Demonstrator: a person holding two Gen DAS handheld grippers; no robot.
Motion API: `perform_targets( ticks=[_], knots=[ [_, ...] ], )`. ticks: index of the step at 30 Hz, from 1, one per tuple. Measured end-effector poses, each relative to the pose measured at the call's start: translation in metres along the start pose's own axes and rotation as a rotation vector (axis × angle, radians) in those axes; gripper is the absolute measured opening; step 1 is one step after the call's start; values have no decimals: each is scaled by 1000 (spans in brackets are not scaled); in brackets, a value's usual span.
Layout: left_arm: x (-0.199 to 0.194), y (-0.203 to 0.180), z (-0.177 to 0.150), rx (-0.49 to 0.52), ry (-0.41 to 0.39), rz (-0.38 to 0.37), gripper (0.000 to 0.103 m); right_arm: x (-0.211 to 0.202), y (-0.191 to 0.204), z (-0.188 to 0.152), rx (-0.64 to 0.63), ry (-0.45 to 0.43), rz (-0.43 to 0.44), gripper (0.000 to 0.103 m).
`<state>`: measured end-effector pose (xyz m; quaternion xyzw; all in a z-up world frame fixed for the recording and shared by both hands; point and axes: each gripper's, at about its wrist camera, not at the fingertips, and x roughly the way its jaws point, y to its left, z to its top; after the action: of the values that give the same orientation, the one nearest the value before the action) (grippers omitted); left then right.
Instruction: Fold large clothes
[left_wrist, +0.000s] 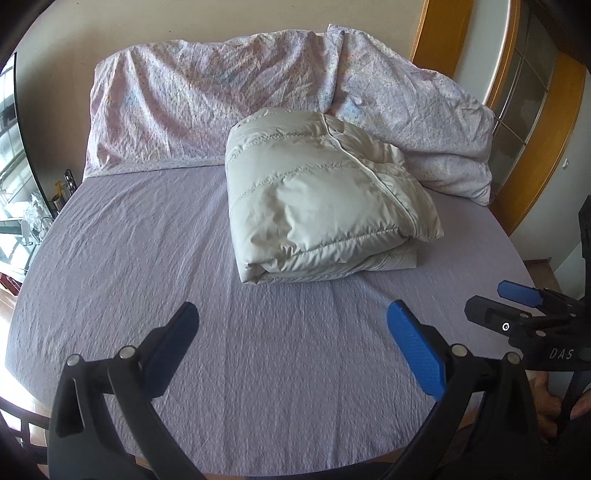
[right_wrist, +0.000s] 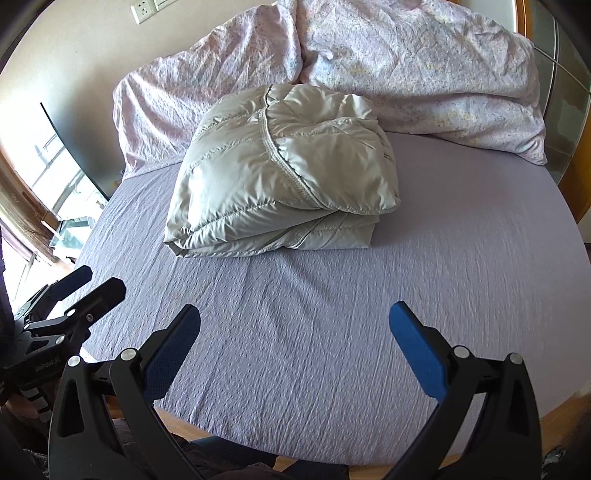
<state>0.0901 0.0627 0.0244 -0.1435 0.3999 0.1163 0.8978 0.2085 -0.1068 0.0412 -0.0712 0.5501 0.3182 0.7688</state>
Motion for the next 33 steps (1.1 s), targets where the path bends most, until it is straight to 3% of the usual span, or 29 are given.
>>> perform_targets(
  ticks=[33],
  knots=[
    [9, -1, 1, -17, 23, -37, 101, 3, -6, 2, 26, -7, 30, 102]
  ],
)
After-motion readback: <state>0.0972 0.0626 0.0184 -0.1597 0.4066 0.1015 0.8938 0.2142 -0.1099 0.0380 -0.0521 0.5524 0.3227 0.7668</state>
